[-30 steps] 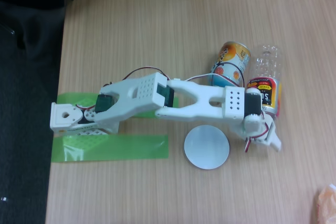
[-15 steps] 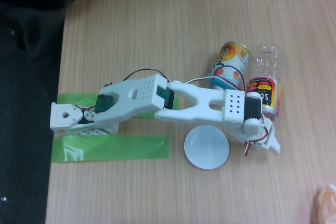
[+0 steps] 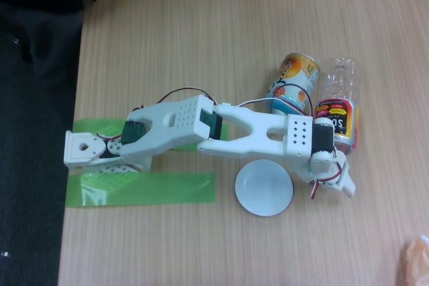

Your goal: Pick up the plastic bottle and stand it up on the white place

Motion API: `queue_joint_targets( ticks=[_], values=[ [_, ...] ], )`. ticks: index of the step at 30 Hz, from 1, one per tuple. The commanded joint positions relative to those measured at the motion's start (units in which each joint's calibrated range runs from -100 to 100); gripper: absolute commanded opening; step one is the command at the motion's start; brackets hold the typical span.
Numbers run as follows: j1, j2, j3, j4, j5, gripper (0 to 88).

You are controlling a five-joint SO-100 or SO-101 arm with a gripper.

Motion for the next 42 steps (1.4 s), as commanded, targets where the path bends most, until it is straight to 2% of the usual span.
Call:
queue_joint_targets(
  ticks=[1, 42],
  values=[
    [0.3, -0.98, -2.52, 0.2, 0.15, 32.9],
    [-1.11, -0.98, -2.61, 0.2, -0.27, 32.9]
  ],
)
